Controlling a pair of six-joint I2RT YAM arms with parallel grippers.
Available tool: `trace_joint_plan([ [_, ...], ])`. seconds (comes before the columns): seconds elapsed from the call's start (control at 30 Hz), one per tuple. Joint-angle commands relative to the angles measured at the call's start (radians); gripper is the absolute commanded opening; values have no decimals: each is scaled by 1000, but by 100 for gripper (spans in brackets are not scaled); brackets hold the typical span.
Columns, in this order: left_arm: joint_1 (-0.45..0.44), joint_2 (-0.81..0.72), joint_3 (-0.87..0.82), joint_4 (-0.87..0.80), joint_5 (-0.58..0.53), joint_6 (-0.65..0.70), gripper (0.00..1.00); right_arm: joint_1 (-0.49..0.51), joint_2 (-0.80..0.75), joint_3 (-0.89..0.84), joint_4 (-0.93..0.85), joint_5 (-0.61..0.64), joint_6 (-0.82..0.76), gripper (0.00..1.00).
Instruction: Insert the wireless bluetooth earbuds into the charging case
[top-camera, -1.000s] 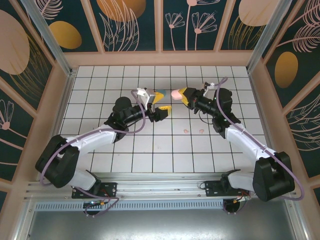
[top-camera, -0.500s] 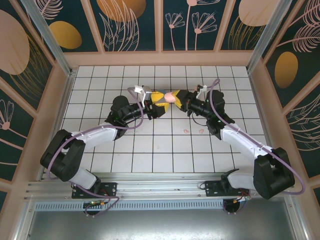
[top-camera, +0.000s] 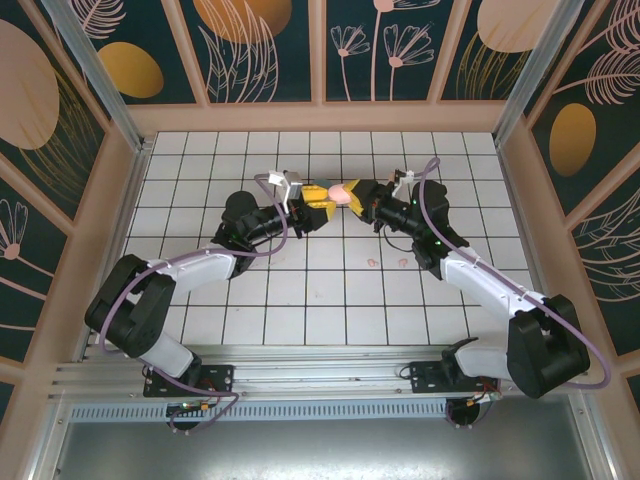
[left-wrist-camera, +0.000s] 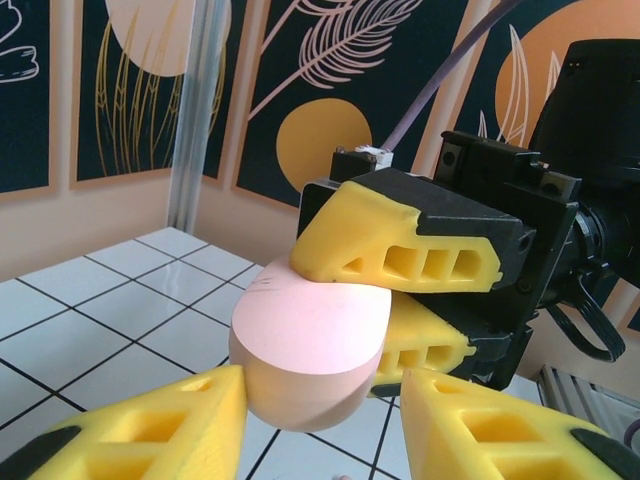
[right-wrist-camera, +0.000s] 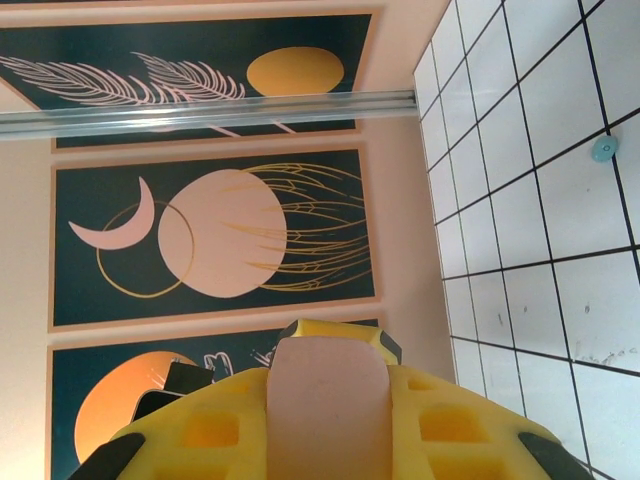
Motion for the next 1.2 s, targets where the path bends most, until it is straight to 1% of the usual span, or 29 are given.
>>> trace_joint_plan([
  [0.0, -5, 22, 23, 38, 62, -2, 48, 16, -12, 13, 39, 14, 9, 12],
  [0.07, -3, 26, 24, 36, 63, -3, 51, 15, -10, 14, 39, 13, 7, 12],
  [0.17, -4, 31, 26, 37, 65, -6, 52, 15, -3, 15, 41, 8, 8, 12],
  [0.43, -5, 50, 54, 46, 79, -20, 46, 24, 14, 28, 44, -4, 10, 12],
  [0.73, -4, 69, 89, 43, 77, -19, 48, 32, 27, 32, 48, -14, 12, 12],
  [0.8, -5, 74, 97, 39, 84, -19, 46, 32, 25, 33, 49, -14, 13, 12],
  [0.93, -5, 85, 104, 32, 93, -19, 38, 32, 25, 36, 49, -14, 14, 12],
  [1.03, -5, 86, 104, 35, 95, -19, 36, 31, 31, 40, 49, -20, 11, 12],
  [1.17, -4, 78, 109, 23, 99, -12, 32, 32, 46, 44, 42, -21, 6, 15],
])
